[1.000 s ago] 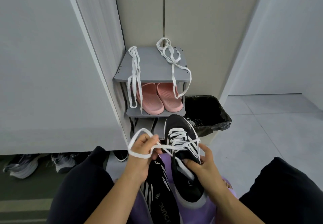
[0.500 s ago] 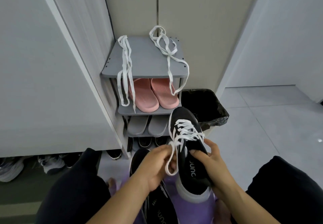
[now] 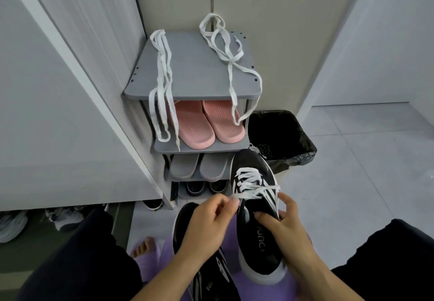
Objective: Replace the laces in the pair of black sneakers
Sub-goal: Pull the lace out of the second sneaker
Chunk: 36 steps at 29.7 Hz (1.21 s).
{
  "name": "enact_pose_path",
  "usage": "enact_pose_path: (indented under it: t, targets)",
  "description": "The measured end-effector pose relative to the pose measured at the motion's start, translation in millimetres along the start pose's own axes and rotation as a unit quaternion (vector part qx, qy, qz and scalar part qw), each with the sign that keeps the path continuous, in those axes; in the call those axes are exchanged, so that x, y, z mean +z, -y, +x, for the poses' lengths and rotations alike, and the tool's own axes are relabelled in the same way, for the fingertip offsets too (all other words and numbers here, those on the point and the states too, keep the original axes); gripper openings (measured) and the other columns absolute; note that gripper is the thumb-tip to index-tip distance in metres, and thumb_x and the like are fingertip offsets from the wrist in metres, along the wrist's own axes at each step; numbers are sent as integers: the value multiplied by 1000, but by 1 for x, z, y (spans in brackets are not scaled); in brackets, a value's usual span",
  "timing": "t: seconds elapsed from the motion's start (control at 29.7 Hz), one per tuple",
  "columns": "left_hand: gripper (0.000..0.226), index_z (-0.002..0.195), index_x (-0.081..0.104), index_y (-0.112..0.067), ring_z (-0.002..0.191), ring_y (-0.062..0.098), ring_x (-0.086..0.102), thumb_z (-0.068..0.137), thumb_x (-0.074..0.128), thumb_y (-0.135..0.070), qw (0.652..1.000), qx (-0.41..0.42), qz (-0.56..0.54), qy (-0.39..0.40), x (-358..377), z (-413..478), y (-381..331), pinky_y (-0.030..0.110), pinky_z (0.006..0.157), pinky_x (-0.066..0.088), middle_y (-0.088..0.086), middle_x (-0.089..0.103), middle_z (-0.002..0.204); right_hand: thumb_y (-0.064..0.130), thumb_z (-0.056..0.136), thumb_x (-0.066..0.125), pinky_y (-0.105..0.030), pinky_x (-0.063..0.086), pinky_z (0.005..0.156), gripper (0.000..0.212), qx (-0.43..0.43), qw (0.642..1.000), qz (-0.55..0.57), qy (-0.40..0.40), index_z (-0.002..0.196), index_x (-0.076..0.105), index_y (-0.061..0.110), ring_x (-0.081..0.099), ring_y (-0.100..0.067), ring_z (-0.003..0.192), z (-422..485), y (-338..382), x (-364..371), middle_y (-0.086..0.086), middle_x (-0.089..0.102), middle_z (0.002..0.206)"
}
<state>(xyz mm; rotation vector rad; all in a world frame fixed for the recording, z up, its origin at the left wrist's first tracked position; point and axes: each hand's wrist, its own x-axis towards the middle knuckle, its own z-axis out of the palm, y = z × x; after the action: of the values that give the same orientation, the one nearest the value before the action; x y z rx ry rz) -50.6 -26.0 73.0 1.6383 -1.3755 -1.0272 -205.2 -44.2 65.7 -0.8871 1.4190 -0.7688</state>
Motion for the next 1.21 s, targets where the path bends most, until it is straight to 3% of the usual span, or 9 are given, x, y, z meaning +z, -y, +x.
enact_pose_path:
  t: [0.2, 0.37, 0.47, 0.57, 0.67, 0.78, 0.94, 1.11, 1.21]
  targets:
    - [22, 74, 53, -17, 46, 3, 39, 92, 54, -31, 952, -197, -234, 20, 11, -1, -8, 13, 43, 31, -14, 47, 51, 6, 85, 62, -24, 50, 76, 62, -21, 1000, -22, 2, 134, 29, 21, 64, -16, 93, -5, 0, 5, -1, 66, 98]
    - [13, 84, 57, -10, 46, 2, 43, 94, 51, -16, 963, -148, -223, -10, 14, -2, -13, 13, 44, 35, -6, 50, 58, 7, 84, 64, -20, 47, 75, 61, -23, 999, -45, -3, 132, 29, 22, 62, -15, 95, -7, -4, 2, 1, 63, 99]
    - [14, 84, 56, -8, 51, 6, 51, 95, 48, -12, 956, -72, -251, -133, -2, 6, -18, 14, 50, 43, -3, 58, 57, 8, 84, 63, -21, 47, 72, 61, -7, 999, -42, -5, 132, 27, 22, 61, -13, 92, -8, -4, -2, 1, 63, 99]
    - [15, 84, 54, -7, 49, 5, 51, 96, 46, -14, 929, -89, -288, -216, -21, 18, -12, 16, 47, 43, -1, 56, 57, 11, 85, 63, -19, 47, 68, 62, 5, 1000, -29, -1, 134, 27, 23, 62, -13, 92, -11, -4, -3, 0, 64, 99]
    - [18, 82, 48, -7, 44, 10, 45, 98, 43, -15, 913, -123, -330, -206, -18, 16, -10, 19, 41, 37, -2, 53, 50, 12, 85, 63, -16, 47, 68, 60, -8, 999, -44, 1, 131, 28, 26, 62, -11, 93, -13, -4, -2, 3, 64, 99]
    - [24, 84, 49, -6, 46, 12, 51, 97, 44, -26, 898, -163, -391, -116, -4, 6, -10, 21, 39, 36, 5, 59, 61, 12, 85, 63, -35, 51, 86, 61, 4, 1000, -24, -7, 133, 29, 24, 63, -21, 97, -12, -7, -2, -2, 64, 100]
    - [31, 77, 49, -13, 50, 8, 45, 91, 51, -40, 950, -185, -249, 45, 15, -13, -7, 19, 48, 35, -3, 49, 62, 9, 86, 61, -27, 50, 78, 58, -13, 1000, -21, -11, 131, 28, 22, 62, -20, 97, -15, -5, 0, -3, 64, 102]
    - [15, 83, 53, -11, 54, 2, 46, 93, 53, -22, 977, -116, -174, 36, 14, -12, -4, 15, 54, 40, -9, 50, 61, 4, 84, 62, -17, 46, 72, 60, -39, 998, -56, -15, 129, 28, 23, 61, -14, 97, -14, -8, 2, -3, 62, 106]
    - [15, 85, 53, -5, 59, 7, 52, 95, 49, -15, 989, -71, -127, -24, 18, -12, -6, 20, 59, 46, -3, 56, 65, 6, 85, 61, -25, 49, 81, 59, -27, 998, -45, -14, 130, 27, 23, 60, -19, 102, -12, -9, 2, -6, 62, 110]
